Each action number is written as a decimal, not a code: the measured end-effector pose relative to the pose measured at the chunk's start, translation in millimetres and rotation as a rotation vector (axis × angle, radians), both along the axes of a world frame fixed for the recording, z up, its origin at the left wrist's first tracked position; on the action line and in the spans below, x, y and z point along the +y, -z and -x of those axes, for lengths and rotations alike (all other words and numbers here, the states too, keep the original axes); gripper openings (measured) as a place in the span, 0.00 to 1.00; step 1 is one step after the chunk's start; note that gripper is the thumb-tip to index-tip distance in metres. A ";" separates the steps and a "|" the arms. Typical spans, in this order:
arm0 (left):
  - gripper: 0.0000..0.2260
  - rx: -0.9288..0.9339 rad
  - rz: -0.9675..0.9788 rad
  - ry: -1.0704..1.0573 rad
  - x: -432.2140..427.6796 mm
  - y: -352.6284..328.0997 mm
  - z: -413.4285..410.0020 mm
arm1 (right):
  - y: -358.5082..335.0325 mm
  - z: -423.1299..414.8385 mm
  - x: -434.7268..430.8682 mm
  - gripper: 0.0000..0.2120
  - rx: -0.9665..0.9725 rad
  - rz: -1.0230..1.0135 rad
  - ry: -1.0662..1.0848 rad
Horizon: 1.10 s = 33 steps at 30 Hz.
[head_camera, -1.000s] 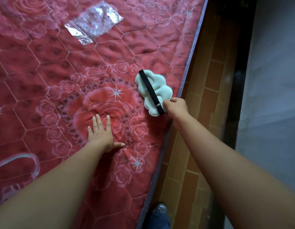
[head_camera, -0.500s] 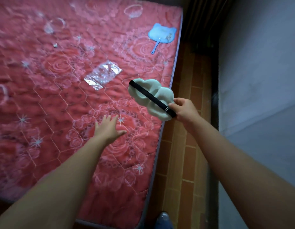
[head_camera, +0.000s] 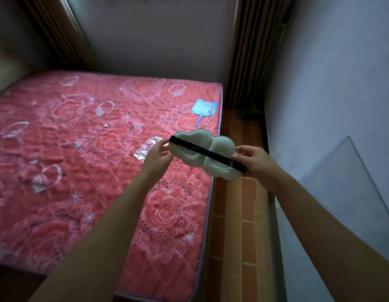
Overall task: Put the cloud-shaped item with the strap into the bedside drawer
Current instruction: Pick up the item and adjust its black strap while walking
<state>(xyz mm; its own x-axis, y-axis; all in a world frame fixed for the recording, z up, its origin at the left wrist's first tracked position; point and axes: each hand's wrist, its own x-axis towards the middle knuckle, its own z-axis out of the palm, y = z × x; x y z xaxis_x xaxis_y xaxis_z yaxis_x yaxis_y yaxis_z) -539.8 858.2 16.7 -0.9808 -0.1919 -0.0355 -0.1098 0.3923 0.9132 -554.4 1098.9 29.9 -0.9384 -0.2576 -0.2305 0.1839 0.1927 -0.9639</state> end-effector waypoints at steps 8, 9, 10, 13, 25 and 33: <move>0.11 0.069 -0.116 0.018 22.9 -31.4 -32.4 | -21.0 -26.1 17.0 0.08 0.081 -0.152 0.053; 0.11 0.069 -0.159 0.026 25.0 -33.1 -36.1 | -22.7 -28.4 19.0 0.08 0.075 -0.149 0.053; 0.10 0.068 -0.192 0.035 27.3 -35.2 -39.3 | -24.6 -30.0 21.3 0.09 0.064 -0.144 0.048; 0.10 0.050 -0.253 0.088 33.8 -38.6 -45.5 | -28.5 -33.9 23.4 0.09 0.031 -0.130 0.039; 0.12 0.031 -0.232 0.175 46.2 -45.1 -44.9 | -51.0 -37.0 12.7 0.20 -0.215 0.206 -0.069; 0.10 -0.013 -0.352 0.243 43.4 -51.7 -55.5 | -28.1 -26.8 0.0 0.21 -0.206 0.190 -0.122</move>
<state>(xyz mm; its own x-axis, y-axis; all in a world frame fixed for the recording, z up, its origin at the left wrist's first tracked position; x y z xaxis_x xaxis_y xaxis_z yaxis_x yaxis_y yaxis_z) -484.3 901.6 68.4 -0.9950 0.0711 -0.0696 -0.0645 0.0728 0.9953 -527.6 1098.9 58.0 -0.8364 -0.4220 -0.3499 0.3661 0.0451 -0.9295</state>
